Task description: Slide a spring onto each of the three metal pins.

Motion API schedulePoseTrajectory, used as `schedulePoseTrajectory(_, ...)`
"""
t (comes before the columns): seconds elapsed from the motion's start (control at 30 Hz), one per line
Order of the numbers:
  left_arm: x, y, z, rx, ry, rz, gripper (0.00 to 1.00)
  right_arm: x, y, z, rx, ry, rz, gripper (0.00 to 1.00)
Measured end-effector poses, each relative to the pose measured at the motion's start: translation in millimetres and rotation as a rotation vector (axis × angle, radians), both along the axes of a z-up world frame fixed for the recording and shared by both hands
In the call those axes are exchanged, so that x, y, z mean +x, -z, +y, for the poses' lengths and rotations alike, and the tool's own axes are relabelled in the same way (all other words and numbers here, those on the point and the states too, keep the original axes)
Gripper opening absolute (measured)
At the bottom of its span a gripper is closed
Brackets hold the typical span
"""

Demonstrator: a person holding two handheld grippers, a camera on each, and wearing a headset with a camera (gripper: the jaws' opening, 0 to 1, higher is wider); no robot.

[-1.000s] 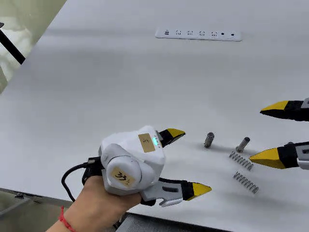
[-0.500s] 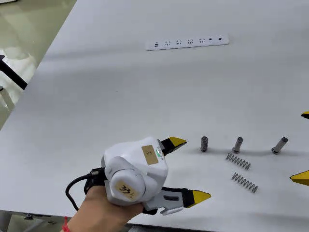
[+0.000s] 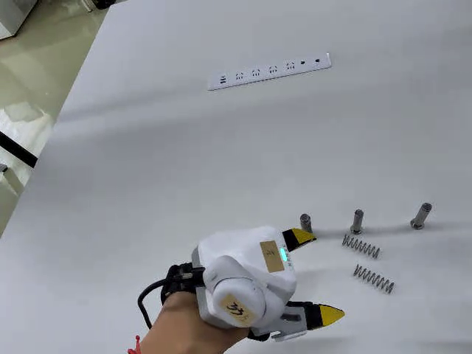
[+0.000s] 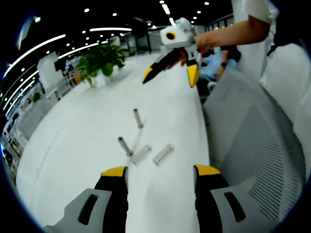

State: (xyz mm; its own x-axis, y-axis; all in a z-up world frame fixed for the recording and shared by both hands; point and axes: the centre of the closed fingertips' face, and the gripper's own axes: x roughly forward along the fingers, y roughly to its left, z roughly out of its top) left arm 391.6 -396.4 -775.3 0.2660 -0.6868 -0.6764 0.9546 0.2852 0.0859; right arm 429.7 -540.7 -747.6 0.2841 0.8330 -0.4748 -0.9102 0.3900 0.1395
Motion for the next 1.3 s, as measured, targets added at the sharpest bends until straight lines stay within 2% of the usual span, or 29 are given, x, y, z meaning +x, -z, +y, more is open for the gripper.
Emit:
schedulePoseTrajectory(0.3, -0.5, 22.6, -26.8, 0.034, 0.093, 0.017, 0.50, 1.1, 6.2, -12.9, 0.007, 0.035, 0.010, 0.87)
schedulePoseTrajectory(0.53, -0.4, 38.9, -37.7, 0.071, 0.144, 0.035, 0.47, 1.4, 5.9, -16.3, 0.013, 0.056, 0.005, 0.86)
schedulePoseTrajectory(0.8, 6.3, 54.9, -40.5, 0.114, 0.149, 0.039, 0.38, 2.4, 7.6, -18.4, 0.017, 0.072, 0.005, 0.84)
schedulePoseTrajectory(0.9, 8.1, 58.2, -41.8, 0.116, 0.143, 0.045, 0.36, 2.0, 8.3, -18.3, 0.019, 0.077, 0.009, 0.84)
schedulePoseTrajectory(1.03, 10.4, 61.9, -42.8, 0.128, 0.142, 0.038, 0.32, 0.9, 9.4, -18.8, 0.019, 0.081, 0.012, 0.84)
schedulePoseTrajectory(1.17, 12.4, 69.6, -38.2, 0.162, 0.129, 0.040, 0.29, -0.3, 10.6, -19.9, 0.014, 0.085, 0.016, 0.84)
schedulePoseTrajectory(1.3, 11.0, 71.3, -35.1, 0.171, 0.125, 0.044, 0.24, 1.0, 9.7, -21.0, 0.018, 0.091, 0.012, 0.83)
